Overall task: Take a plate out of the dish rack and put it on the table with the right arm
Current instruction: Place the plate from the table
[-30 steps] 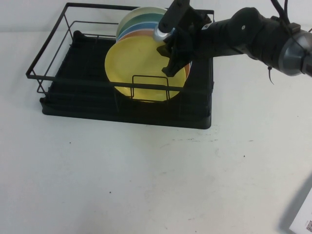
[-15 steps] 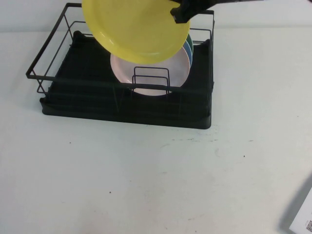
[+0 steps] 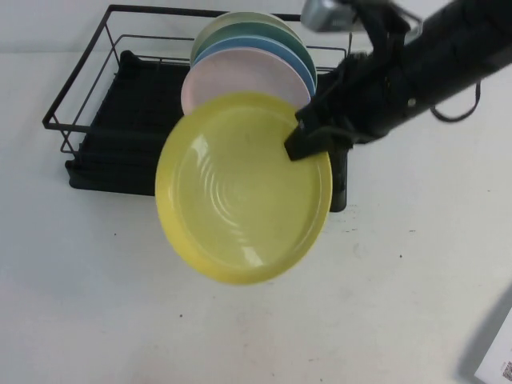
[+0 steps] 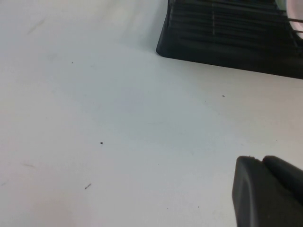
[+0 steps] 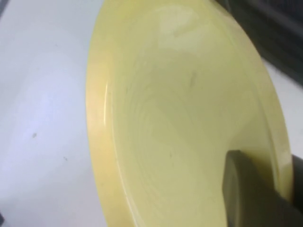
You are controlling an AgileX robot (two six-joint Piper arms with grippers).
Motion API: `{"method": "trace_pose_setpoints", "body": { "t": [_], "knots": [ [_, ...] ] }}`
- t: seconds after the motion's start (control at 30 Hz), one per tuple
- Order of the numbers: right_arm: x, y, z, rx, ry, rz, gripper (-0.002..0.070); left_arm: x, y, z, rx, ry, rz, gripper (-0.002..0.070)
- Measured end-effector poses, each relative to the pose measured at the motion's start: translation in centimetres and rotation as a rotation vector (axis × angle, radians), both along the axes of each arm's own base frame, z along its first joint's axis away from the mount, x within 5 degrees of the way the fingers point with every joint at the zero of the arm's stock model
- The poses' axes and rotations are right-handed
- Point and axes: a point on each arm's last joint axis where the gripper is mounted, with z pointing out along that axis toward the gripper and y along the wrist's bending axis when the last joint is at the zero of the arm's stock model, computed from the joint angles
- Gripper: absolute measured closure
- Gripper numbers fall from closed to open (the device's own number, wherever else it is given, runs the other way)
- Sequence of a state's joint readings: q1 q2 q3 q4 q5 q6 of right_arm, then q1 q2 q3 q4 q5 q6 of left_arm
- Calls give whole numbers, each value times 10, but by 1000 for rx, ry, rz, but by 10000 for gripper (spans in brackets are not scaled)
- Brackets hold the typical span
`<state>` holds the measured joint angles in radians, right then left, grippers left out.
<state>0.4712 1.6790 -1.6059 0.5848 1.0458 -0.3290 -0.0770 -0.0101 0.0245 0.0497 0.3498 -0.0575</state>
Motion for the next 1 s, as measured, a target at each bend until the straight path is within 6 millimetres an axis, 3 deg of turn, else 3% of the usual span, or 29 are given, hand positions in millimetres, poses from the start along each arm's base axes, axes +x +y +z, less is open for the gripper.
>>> {"method": "trace_pose_setpoints", "body": {
  "t": [0.23, 0.6, 0.8, 1.0],
  "knots": [
    [-2, 3, -79, 102, 177, -208, 602, 0, 0, 0, 0, 0, 0, 679],
    [21, 17, -153, 132, 348, -329, 602, 0, 0, 0, 0, 0, 0, 679],
    [28, 20, -177, 124, 385, -357, 603, 0, 0, 0, 0, 0, 0, 679],
    [29, 21, -180, 127, 392, -364, 603, 0, 0, 0, 0, 0, 0, 679]
  ]
}}
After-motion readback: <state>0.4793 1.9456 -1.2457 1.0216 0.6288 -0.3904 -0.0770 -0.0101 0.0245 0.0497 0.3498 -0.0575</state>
